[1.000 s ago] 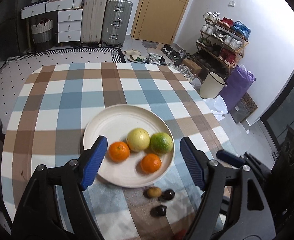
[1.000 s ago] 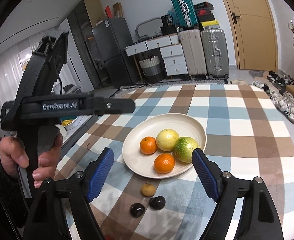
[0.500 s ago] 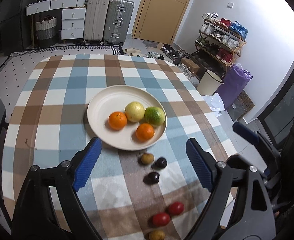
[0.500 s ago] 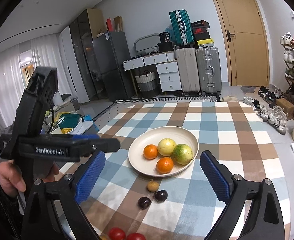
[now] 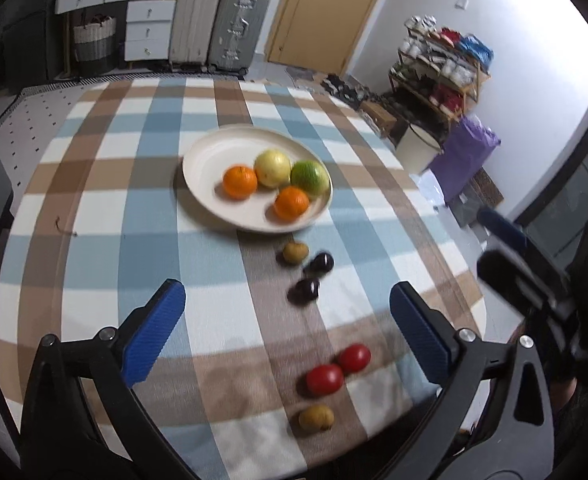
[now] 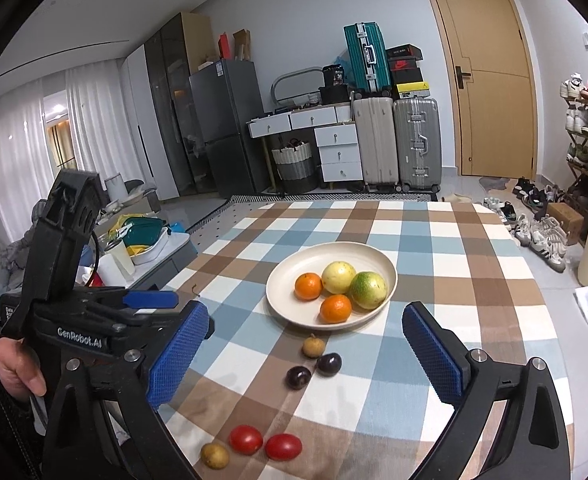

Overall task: Organize fruits
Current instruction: 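Lower the left gripper onto the small yellow-brown fruit and close it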

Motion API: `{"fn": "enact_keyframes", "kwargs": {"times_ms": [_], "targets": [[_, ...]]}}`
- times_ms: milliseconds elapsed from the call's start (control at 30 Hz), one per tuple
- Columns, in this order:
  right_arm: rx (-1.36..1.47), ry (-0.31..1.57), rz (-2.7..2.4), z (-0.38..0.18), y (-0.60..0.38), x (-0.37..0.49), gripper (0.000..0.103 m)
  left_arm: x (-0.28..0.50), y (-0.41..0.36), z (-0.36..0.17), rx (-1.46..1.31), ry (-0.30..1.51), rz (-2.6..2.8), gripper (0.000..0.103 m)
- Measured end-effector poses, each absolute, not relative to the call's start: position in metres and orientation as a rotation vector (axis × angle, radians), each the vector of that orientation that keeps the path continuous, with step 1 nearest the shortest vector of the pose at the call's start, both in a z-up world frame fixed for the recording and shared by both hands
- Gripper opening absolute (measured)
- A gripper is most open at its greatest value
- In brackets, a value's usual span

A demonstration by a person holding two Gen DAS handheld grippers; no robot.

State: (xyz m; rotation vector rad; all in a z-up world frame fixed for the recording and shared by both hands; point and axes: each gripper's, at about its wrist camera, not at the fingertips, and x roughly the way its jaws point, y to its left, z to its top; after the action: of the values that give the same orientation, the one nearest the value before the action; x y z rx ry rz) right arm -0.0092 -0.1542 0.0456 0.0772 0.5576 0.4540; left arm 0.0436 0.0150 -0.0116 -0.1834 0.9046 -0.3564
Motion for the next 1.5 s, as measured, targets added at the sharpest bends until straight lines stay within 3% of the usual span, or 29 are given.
{"fn": "enact_keyframes", "kwargs": {"times_ms": [1133, 1333, 1500], "targets": [[0.100, 0.721, 0.447, 0.000, -0.164, -0.023, 0.100, -0.001, -0.037, -0.095, 0.072, 1.156, -0.470, 0.101], [0.111, 0.740, 0.440, -0.005, -0.166, -0.023, 0.100, 0.001, -0.035, -0.103, 0.076, 1.185, -0.462, 0.089], [0.119, 0.746, 0.438, -0.008, -0.167, -0.021, 0.100, 0.002, -0.035, -0.108, 0.085, 1.214, -0.462, 0.064]]}}
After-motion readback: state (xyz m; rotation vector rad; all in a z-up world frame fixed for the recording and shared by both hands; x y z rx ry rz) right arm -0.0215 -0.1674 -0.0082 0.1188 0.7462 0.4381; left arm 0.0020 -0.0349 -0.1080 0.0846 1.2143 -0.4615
